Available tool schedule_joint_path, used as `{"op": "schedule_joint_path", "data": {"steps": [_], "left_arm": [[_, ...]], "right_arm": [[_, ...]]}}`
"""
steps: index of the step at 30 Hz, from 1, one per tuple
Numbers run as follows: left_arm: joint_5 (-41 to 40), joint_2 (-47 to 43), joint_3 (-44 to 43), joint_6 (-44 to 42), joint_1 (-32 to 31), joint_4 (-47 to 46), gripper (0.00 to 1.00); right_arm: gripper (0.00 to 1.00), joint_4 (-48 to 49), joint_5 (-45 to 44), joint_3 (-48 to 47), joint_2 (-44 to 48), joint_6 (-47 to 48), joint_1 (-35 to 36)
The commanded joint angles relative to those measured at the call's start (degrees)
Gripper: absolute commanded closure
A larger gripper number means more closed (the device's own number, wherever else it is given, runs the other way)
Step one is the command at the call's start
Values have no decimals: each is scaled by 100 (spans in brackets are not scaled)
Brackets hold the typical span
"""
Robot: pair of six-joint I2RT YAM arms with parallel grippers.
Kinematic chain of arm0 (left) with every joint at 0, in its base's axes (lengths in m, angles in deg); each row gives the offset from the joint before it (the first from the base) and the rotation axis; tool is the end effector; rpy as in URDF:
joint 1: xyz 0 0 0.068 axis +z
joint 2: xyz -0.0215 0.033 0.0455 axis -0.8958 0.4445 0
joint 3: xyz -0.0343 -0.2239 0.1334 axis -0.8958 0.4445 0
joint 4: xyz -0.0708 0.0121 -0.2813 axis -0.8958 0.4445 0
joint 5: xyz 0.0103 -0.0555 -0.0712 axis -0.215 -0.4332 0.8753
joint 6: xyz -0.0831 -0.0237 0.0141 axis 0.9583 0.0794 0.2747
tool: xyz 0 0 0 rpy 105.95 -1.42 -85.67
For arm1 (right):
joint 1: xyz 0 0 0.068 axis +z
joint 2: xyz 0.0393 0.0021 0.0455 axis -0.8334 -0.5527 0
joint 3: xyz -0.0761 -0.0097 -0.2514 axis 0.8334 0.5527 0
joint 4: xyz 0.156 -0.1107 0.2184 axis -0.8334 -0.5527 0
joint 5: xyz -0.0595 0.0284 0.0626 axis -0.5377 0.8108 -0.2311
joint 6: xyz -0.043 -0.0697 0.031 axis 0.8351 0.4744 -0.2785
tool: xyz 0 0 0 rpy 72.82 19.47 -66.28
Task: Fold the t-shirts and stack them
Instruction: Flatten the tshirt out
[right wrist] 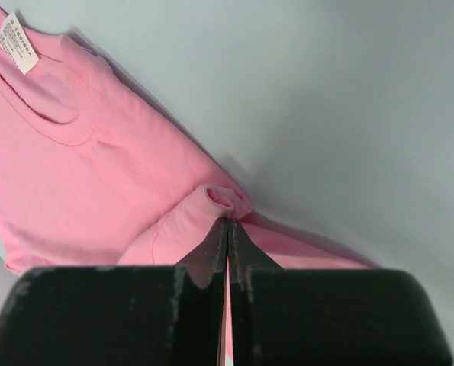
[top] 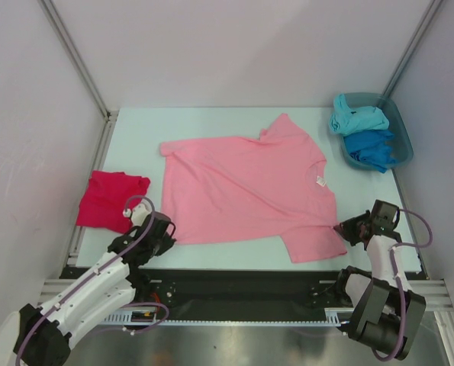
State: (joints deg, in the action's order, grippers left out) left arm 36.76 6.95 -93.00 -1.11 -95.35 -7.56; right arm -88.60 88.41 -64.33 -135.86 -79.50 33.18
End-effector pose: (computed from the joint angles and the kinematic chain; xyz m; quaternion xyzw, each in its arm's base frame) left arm 0.1665 -0.0738 0.1077 -0.2985 0.9002 -0.0980 0.3016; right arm 0.2051 -0.0662 0.0929 0.5040 0.8062 0.1773 0.2543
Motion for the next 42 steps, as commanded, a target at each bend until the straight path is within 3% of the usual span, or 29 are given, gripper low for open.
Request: {"op": "schedule_joint_path", "data": {"steps": [1, 7, 16, 22, 23, 24, 26, 27, 30, 33, 42], "left_arm": [[-26, -44, -373, 102, 2, 199, 100], [0, 166, -645, 67, 2, 207, 99], [18, 53, -725, 94, 2, 322, 100], [44, -106, -663, 120, 11, 383, 100], [27, -149, -672, 111, 2, 401, 100], [9, -159, -663, 111, 2, 418, 100], [-17, -202, -663, 111, 2, 489, 100], [-44, -255, -663, 103, 11, 489, 100], [-35, -273, -646, 111, 2, 506, 100], [-18, -282, -611, 129, 2, 515, 100], [88, -211, -496, 120, 2, 278, 100]], "right_arm": [[100, -161, -98, -105, 223, -209, 67], [100, -415, -528, 291, 1029, -833, 867], [100, -1241, -774, 564, 1884, -843, 1254], [100, -1304, -889, 388, 1858, -606, 1254], [97, -1286, -924, 318, 1797, -544, 1254], [84, -1268, -1038, 231, 1692, -457, 1246], [75, -1242, -1083, 72, 1560, -368, 1167], [52, -1233, -1109, 45, 1507, -359, 1132], [36, -1224, -1101, 1, 1340, -219, 860], [33, -1233, -986, -69, 1322, -69, 535], [32, -1734, -1188, -307, 1111, -103, 498]]}}
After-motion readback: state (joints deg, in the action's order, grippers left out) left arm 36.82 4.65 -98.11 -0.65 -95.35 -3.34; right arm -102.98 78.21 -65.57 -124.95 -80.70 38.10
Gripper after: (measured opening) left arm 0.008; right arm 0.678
